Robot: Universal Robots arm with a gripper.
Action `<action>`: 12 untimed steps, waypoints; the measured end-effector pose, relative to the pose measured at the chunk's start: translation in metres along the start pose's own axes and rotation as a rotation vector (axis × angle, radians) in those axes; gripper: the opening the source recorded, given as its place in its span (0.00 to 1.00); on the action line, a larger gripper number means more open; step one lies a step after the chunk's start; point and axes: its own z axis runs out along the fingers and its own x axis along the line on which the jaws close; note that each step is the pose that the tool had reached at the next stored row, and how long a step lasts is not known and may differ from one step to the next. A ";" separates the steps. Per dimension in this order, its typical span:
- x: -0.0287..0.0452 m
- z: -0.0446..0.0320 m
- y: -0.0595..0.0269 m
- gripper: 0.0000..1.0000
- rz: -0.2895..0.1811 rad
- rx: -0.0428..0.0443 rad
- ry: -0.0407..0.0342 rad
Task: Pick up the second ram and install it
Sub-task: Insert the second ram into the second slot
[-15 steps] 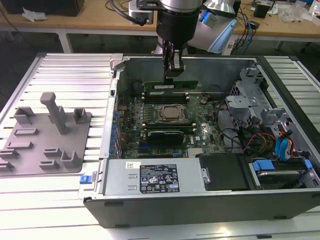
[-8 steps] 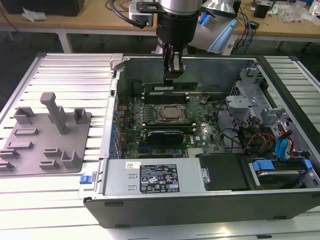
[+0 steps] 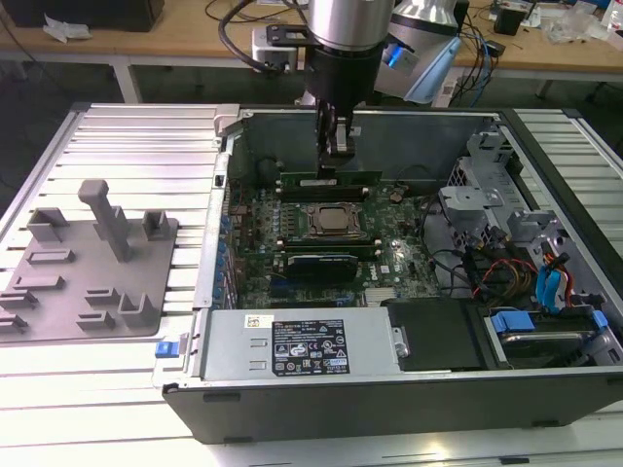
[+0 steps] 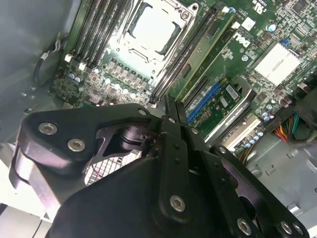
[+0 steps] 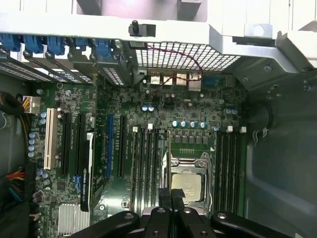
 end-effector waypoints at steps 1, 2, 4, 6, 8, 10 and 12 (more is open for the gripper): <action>0.0000 0.0010 0.0000 0.09 0.000 0.0000 0.0000; 0.0001 0.0024 -0.0001 0.09 0.000 0.0002 0.0000; 0.0002 0.0062 -0.0002 0.09 0.000 0.0001 -0.0001; 0.0003 0.0084 -0.0003 0.09 0.000 0.0001 0.0000; 0.0003 0.0098 -0.0003 0.09 0.000 0.0000 0.0000; 0.0004 0.0124 -0.0004 0.09 0.000 0.0000 0.0001; 0.0006 0.0163 -0.0005 0.09 0.000 0.0001 0.0000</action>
